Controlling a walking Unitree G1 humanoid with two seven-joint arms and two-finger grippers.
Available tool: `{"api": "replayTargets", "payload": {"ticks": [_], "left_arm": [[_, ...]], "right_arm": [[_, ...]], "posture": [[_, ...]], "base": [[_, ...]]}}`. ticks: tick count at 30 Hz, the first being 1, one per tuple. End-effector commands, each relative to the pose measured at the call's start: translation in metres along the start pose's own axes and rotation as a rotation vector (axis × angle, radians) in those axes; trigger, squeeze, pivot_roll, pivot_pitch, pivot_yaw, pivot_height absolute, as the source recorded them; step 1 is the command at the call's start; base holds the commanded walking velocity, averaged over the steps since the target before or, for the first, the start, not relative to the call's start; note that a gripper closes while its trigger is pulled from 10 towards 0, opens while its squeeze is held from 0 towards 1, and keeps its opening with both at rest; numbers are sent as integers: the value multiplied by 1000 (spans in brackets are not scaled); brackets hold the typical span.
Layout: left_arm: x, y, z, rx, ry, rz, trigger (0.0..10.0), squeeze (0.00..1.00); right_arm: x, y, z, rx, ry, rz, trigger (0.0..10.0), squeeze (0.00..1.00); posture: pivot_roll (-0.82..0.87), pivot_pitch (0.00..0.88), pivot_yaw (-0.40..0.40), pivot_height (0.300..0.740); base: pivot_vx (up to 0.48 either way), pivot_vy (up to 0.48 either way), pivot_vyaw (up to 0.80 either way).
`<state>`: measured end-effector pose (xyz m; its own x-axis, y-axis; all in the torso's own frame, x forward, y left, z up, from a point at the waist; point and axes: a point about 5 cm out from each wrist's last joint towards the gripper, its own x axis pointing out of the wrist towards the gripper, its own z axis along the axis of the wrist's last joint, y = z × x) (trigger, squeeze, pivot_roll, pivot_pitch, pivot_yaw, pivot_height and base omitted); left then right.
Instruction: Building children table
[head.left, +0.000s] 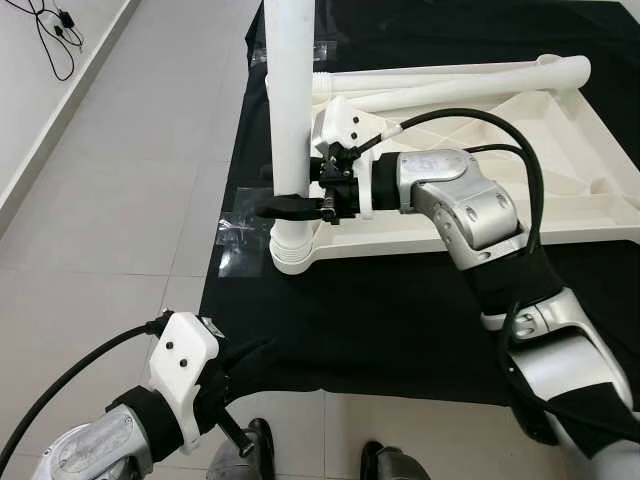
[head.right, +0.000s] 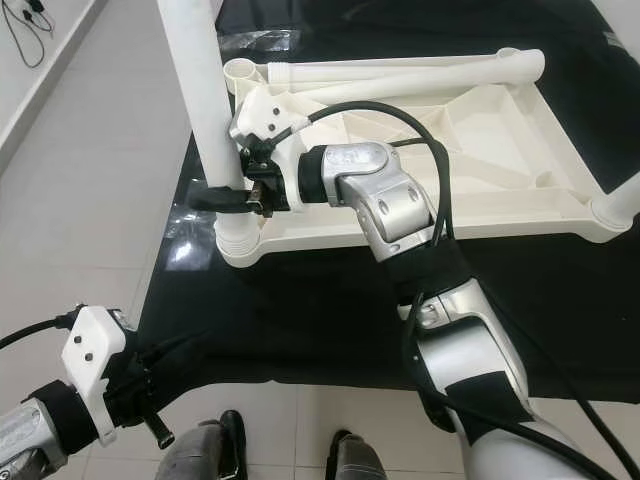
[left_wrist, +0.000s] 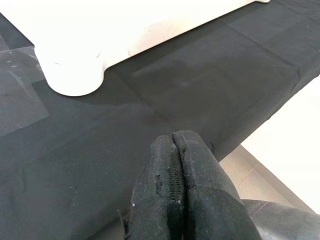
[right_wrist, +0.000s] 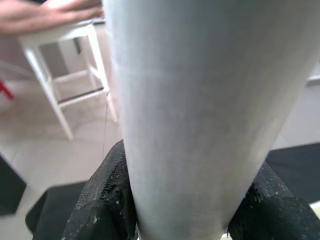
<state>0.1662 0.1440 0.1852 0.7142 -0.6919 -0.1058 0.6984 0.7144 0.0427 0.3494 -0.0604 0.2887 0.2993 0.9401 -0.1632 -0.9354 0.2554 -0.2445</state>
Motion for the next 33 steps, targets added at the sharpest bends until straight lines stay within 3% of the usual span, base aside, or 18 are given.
{"api": "replayTargets", "payload": {"ticks": [1, 10, 11, 15, 16, 17, 18, 20, 21, 24, 25, 29, 32, 33], "left_arm": [[-1, -2, -3, -25, 7, -9, 10000, 0], [-1, -3, -4, -26, 9, -10, 10000, 0], [-1, -4, -4, -26, 8, -11, 10000, 0], [-1, -4, -4, -25, 8, -9, 10000, 0], [-1, -3, -4, -24, 7, -8, 10000, 0], [-1, -3, -4, -24, 7, -8, 10000, 0], [0, -3, -5, -24, 7, -8, 10000, 0], [0, -3, -5, -24, 7, -8, 10000, 0], [0, -2, -5, -23, 7, -8, 10000, 0], [2, -2, -6, -23, 8, -12, 10000, 0], [3, -1, -7, -23, 7, -15, 10000, 0], [5, -1, -8, -24, 6, -17, 10000, 0], [7, 1, -9, -26, -3, 0, 10000, 0], [7, 1, -9, -26, -3, 0, 10000, 0]], "right_arm": [[-4, -7, -30, 90, 97, -111, 10000, 0], [-9, 6, -57, 112, 87, -248, 10000, 0], [-9, 19, -69, 139, 83, -328, 10000, 0], [-7, 38, -83, 161, 122, -437, 10000, 0], [-3, 58, -97, 213, 156, -529, 10000, 0], [-3, 58, -97, 213, 156, -529, 10000, 0], [-2, 71, -105, 236, 189, -615, 10000, 0], [-2, 71, -105, 236, 189, -615, 10000, 0], [0, 80, -108, 236, 210, -656, 10000, 0], [1, 70, -102, 226, 190, -707, 10000, 0], [-1, 58, -98, 218, 177, -723, 10000, 0], [-8, 40, -89, 217, 132, -765, 10000, 0], [-11, 22, -60, 220, -67, -691, 10000, 0], [-11, 22, -60, 220, -67, -691, 10000, 0]], "posture": [[100, 301, -37, 740], [97, 300, -44, 740], [98, 299, -53, 740], [101, 297, -58, 740], [100, 293, -57, 740], [100, 293, -57, 740], [98, 290, -51, 740], [98, 290, -51, 740], [97, 287, -50, 740], [97, 273, -44, 740], [92, 258, -44, 740], [92, 252, -47, 740], [100, 231, -53, 740], [100, 231, -53, 740]], "base": [[0, 0, 0], [0, 0, 0], [0, 0, 0], [0, 0, 0], [0, 0, 0], [0, 0, 0], [0, 0, 0], [0, 0, 0], [0, 0, 0], [0, 0, 0], [0, 0, 0], [0, 0, 0], [0, 0, 0], [0, 0, 0]]}}
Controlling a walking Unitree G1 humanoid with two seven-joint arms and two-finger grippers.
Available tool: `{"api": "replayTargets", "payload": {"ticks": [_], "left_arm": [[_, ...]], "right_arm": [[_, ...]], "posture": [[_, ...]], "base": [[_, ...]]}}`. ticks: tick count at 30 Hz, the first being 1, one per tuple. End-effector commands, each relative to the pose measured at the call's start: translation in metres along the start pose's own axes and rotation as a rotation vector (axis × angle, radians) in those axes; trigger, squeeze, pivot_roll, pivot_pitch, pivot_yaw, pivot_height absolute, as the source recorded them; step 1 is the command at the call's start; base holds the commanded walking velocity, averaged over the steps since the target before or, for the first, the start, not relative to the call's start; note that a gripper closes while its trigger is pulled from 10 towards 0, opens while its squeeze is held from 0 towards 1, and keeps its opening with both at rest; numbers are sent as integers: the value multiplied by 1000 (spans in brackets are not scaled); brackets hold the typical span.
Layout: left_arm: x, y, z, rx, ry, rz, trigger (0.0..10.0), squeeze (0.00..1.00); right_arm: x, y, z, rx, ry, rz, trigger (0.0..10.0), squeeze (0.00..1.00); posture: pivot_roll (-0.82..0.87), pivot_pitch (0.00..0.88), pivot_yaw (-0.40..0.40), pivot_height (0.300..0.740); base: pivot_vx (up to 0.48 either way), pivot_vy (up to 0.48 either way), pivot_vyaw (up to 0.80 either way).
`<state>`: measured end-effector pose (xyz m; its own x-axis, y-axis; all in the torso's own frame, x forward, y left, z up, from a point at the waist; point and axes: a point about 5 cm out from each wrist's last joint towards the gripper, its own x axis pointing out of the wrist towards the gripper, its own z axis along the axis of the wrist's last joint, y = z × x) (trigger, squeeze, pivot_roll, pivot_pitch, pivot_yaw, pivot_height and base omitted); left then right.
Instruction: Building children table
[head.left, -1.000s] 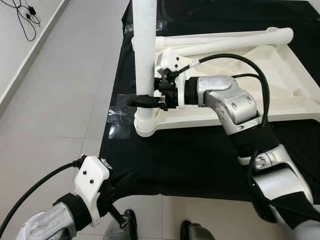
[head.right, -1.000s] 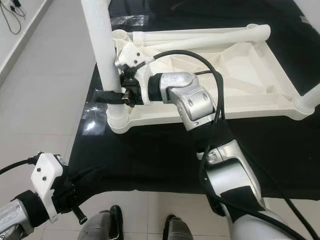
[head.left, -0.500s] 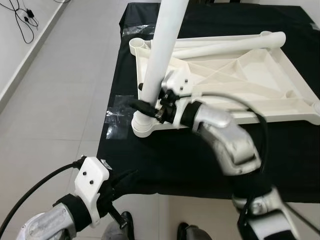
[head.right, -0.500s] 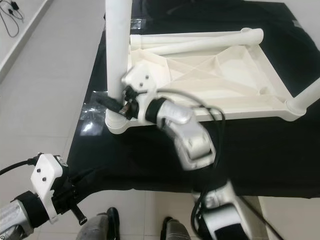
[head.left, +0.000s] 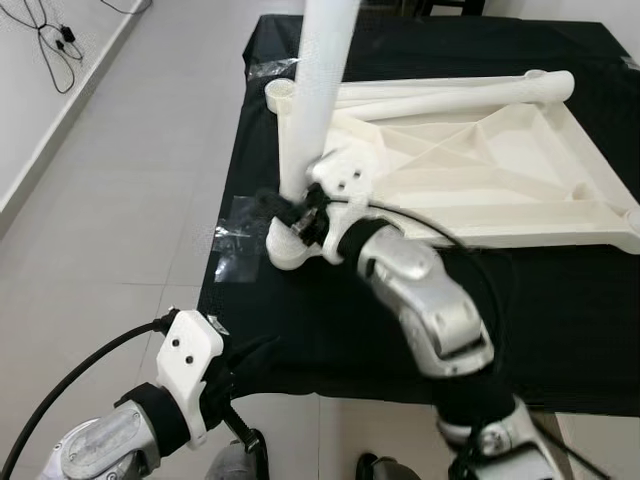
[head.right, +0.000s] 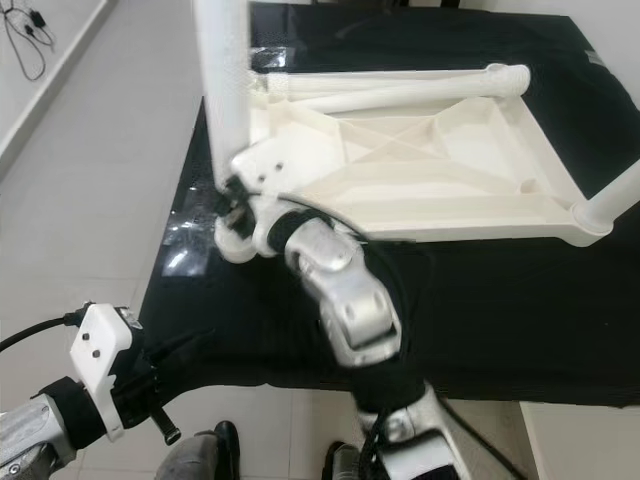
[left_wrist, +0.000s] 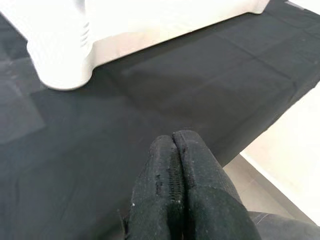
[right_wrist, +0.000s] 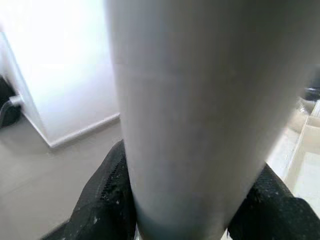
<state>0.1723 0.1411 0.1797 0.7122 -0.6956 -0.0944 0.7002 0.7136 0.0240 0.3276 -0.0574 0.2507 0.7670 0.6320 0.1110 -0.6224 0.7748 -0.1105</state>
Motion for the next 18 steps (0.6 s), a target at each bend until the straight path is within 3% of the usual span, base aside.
{"api": "replayTargets", "payload": {"ticks": [1, 2, 4, 7, 10, 12, 16, 17, 18], "left_arm": [[0, 0, -3, -20, -3, 19, 10000, 0], [0, 0, -3, -20, -3, 19, 10000, 0], [0, 11, 5, -36, -57, 83, 10000, 0], [1, 22, 14, -28, -102, 134, 10000, 0], [1, 30, 22, -24, -145, 156, 10000, 0], [2, 44, 41, -16, -233, 179, 10000, 0], [2, 58, 61, 16, -308, 193, 10000, 0], [4, 66, 74, 28, -355, 184, 10000, 114], [5, 72, 86, 36, -399, 172, 10000, 1000]], "right_arm": [[-6, -20, -12, 56, 29, -39, 10000, 0], [-6, -20, -12, 56, 29, -39, 10000, 0], [-8, -27, 15, 118, -114, 31, 10000, 0], [-12, -32, 32, 155, -203, 87, 10000, 0], [-15, -35, 39, 147, -232, 132, 10000, 0], [-21, -38, 45, 119, -262, 219, 10000, 0], [-25, -43, 47, 83, -268, 246, 10000, 0], [-24, -49, 45, 40, -244, 204, 10000, 0], [-22, -55, 42, -8, -211, 157, 10000, 0]], "posture": [[100, 231, -53, 740], [100, 231, -53, 740], [103, 216, -56, 740], [105, 200, -59, 740], [104, 190, -60, 740], [105, 169, -60, 740], [108, 158, -61, 740], [107, 141, -60, 740], [104, 132, -58, 740]], "base": [[0, 0, 0], [0, 0, 0], [0, 0, 0], [0, 0, 0], [0, 0, 0], [0, 0, 0], [0, 0, 0], [0, 0, 0], [0, 0, 0]]}}
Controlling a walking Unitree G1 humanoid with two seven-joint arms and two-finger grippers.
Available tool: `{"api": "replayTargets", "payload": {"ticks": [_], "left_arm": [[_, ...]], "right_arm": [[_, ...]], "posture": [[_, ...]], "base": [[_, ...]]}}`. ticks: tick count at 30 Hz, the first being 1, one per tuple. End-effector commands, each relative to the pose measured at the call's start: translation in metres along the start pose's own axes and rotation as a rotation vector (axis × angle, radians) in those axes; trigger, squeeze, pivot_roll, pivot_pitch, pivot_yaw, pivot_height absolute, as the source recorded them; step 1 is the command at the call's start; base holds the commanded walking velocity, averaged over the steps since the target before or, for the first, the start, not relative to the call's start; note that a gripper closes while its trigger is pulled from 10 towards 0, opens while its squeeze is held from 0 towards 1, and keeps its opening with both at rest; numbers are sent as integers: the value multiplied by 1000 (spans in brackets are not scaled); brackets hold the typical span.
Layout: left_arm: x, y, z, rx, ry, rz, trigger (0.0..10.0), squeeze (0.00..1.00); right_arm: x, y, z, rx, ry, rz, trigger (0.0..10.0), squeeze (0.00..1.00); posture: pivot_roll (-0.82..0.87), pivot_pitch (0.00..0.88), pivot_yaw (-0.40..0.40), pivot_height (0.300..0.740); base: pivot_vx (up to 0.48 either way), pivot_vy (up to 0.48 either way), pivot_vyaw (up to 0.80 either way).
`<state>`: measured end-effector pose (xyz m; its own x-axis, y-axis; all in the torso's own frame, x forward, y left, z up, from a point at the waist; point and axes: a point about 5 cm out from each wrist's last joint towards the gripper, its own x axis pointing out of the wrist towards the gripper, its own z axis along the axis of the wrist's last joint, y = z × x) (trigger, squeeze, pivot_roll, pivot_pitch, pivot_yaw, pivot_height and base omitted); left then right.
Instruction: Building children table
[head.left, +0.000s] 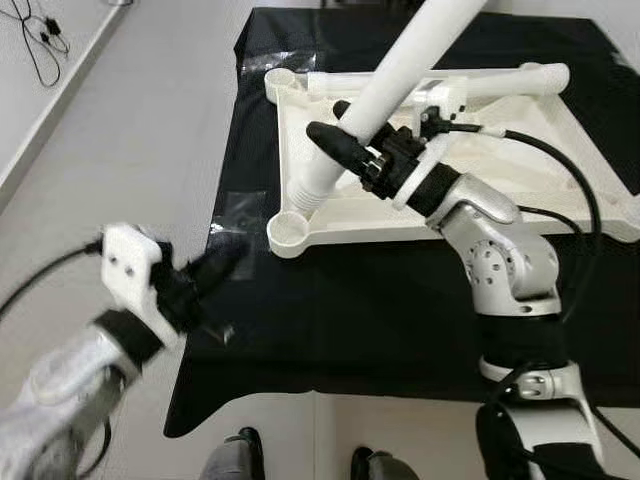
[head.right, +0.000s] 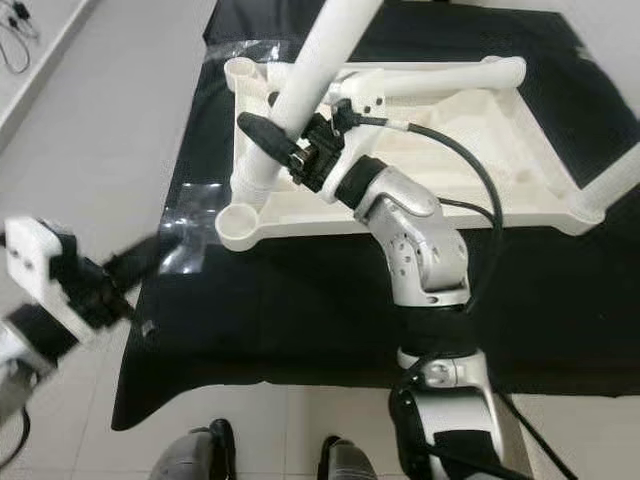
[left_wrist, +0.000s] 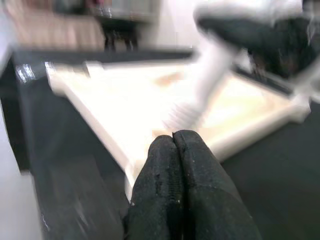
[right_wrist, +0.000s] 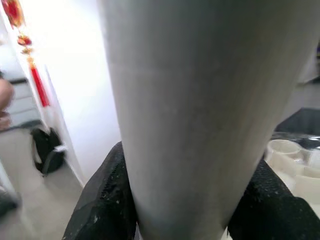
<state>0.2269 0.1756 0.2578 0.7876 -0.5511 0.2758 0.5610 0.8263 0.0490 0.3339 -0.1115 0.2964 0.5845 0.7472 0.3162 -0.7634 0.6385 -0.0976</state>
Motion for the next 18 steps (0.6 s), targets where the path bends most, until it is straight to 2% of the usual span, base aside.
{"api": "replayTargets", "payload": {"ticks": [1, 4, 5, 6, 7, 10, 13, 14, 15, 18], "left_arm": [[2, 8, 9, -9, -32, -3, 10000, 1000], [25, 19, 44, 21, -165, -61, 10000, 1000], [25, 19, 44, 21, -165, -61, 10000, 1000], [41, 22, 61, 43, -230, -106, 10000, 1000], [41, 22, 61, 43, -230, -106, 10000, 1000], [58, 22, 72, 65, -278, -163, 10000, 1000], [63, 21, 75, 68, -289, -178, 10000, 1000], [82, 17, 83, 81, -320, -216, 10000, 1000], [82, 17, 83, 81, -320, -216, 10000, 1000], [97, 18, 88, 82, -341, -234, 10000, 1000]], "right_arm": [[1, -5, -2, -65, 26, -26, 10000, 0], [1, -26, -16, -292, 189, -199, 10000, 0], [1, -26, -16, -292, 189, -199, 10000, 0], [2, -30, -26, -383, 267, -233, 10000, 0], [2, -30, -26, -383, 267, -233, 10000, 0], [8, -25, -36, -403, 303, -219, 10000, 0], [10, -22, -39, -403, 308, -214, 10000, 0], [20, -8, -45, -444, 317, -163, 10000, 0], [20, -8, -45, -444, 317, -163, 10000, 0], [32, 9, -51, -476, 294, -103, 10000, 0]], "posture": [[104, 132, -58, 740], [105, 115, -56, 740], [105, 115, -56, 740], [106, 100, -54, 740], [106, 100, -54, 740], [99, 71, -44, 740], [99, 71, -44, 740], [98, 54, -38, 740], [98, 54, -38, 740], [92, 46, -34, 740]], "base": [[0, 0, 0], [0, 0, 0], [0, 0, 0], [0, 0, 0], [0, 0, 0], [0, 0, 0], [0, 0, 0], [0, 0, 0], [0, 0, 0], [0, 0, 0]]}}
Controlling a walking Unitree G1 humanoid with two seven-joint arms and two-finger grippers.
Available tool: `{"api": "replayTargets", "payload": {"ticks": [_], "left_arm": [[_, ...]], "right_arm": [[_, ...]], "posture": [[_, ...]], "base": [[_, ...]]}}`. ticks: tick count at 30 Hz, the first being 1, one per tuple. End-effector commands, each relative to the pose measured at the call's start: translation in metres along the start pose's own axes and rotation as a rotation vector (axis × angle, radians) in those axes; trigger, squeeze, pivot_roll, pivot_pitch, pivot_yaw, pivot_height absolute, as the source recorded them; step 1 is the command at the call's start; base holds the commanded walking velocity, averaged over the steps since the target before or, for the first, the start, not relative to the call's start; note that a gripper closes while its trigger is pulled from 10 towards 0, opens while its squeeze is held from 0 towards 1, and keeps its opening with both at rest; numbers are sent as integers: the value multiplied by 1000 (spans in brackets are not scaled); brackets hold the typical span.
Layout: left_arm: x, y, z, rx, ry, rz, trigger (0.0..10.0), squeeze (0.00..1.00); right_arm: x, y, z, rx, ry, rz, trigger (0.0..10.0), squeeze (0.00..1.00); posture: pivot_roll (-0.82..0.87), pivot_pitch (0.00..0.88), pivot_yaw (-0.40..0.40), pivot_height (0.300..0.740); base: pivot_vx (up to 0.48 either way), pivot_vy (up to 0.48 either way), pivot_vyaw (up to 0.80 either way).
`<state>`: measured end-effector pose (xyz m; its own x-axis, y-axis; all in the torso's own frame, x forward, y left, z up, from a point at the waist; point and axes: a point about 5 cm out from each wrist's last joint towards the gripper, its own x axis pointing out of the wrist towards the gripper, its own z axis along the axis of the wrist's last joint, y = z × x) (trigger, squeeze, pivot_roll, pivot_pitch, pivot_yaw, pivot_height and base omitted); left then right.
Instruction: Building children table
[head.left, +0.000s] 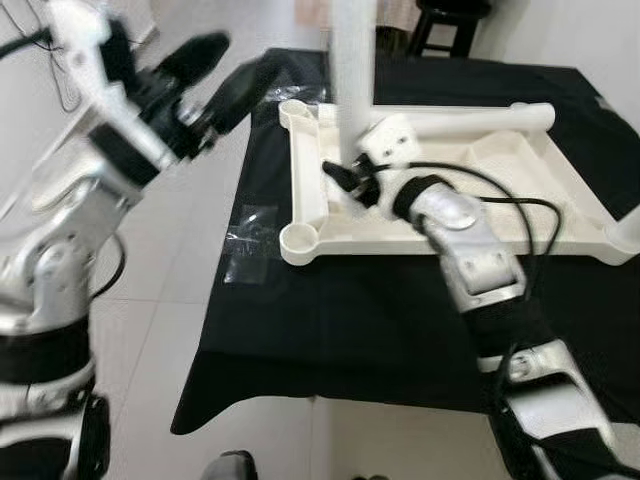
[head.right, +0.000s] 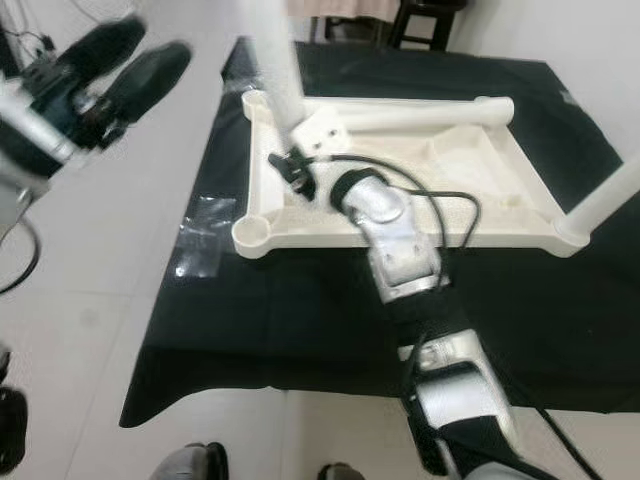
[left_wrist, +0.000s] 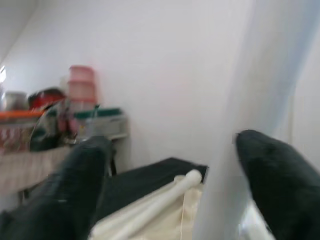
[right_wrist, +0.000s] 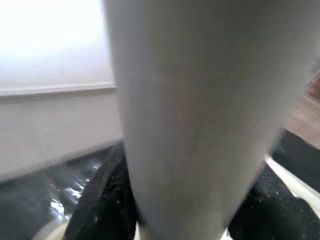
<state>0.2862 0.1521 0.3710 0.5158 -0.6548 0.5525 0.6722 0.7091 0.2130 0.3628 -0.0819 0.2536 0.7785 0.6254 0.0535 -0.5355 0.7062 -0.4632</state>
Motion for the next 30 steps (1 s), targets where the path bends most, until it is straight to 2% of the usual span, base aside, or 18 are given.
{"api": "replayTargets", "payload": {"ticks": [1, 3, 8, 9, 11, 14, 18, 19, 20, 21, 30], "left_arm": [[5, 0, -5, -2, -1, -17, 10000, 1000], [11, 2, -7, -18, -13, -22, 10000, 1000], [16, -1, -13, -63, -7, -77, 10000, 1000], [16, -1, -13, -63, -7, -77, 10000, 1000], [17, -8, -21, -84, 30, -157, 10000, 1000], [17, -10, -23, -86, 44, -184, 10000, 1000], [12, -10, -32, -40, 104, -194, 10000, 1000], [10, -9, -32, -30, 108, -193, 10000, 635], [10, -9, -32, -30, 108, -193, 10000, 635], [10, -7, -30, -28, 96, -184, 10000, 0], [3, -1, -21, -6, 69, -165, 10000, 0]], "right_arm": [[3, 6, 8, -60, -39, 21, 10000, 0], [8, 18, 12, -69, -63, 50, 10000, 0], [12, 32, 17, -61, -87, 97, 10000, 0], [12, 32, 17, -61, -87, 97, 10000, 0], [15, 33, 15, -63, -79, 98, 10000, 0], [16, 32, 15, -61, -73, 91, 10000, 0], [20, 15, 11, -30, -30, 14, 10000, 0], [20, 11, 10, -27, -20, -2, 10000, 0], [20, 11, 10, -27, -20, -2, 10000, 0], [20, 8, 10, -24, -13, -13, 10000, 0], [20, 0, 7, 3, 3, -56, 10000, 0]], "posture": [[92, 46, -34, 740], [87, 43, -32, 740], [80, 41, -29, 740], [80, 41, -29, 740], [78, 41, -29, 740], [78, 41, -30, 740], [80, 45, -39, 740], [79, 46, -41, 740], [79, 46, -41, 740], [78, 47, -42, 740], [74, 45, -41, 740]], "base": [[0, 0, 0], [0, 0, 0], [0, 0, 0], [0, 0, 0], [0, 0, 0], [0, 0, 0], [0, 0, 0], [0, 0, 0], [0, 0, 0], [0, 0, 0], [0, 0, 0]]}}
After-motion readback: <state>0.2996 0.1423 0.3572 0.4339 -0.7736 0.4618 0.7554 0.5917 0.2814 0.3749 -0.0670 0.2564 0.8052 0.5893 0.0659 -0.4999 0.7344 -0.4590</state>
